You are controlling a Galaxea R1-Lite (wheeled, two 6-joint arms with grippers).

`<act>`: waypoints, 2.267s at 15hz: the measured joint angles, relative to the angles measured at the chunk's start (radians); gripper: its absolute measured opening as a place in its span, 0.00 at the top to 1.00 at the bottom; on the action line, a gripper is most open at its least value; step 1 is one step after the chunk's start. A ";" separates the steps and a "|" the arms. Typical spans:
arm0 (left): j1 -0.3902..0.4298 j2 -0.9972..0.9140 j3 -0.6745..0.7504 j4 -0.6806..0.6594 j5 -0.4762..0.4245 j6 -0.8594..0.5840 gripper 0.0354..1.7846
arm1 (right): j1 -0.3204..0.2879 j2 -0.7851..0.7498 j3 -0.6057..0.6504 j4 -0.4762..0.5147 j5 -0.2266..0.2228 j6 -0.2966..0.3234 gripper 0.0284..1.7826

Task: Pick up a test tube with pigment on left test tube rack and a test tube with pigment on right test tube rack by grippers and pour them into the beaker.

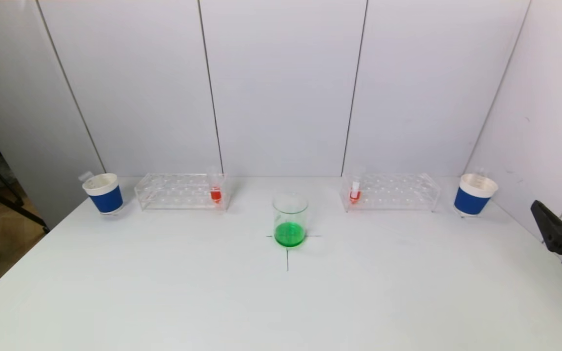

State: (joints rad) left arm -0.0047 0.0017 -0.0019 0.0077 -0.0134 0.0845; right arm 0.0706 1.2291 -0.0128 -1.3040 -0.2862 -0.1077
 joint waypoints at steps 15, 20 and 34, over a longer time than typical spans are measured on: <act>0.000 0.000 0.000 0.000 0.000 0.000 0.01 | -0.067 -1.008 -0.101 1.095 0.032 -0.097 0.01; 0.000 0.000 -0.001 0.000 0.000 0.000 0.01 | -0.072 -1.144 -0.029 1.119 0.056 -0.097 0.01; 0.000 0.000 0.000 0.000 0.000 -0.001 0.01 | -0.069 -1.231 0.013 1.305 0.290 0.044 0.01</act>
State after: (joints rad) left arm -0.0047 0.0017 -0.0023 0.0077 -0.0134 0.0836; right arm 0.0013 -0.0019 0.0000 0.0013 0.0043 -0.0638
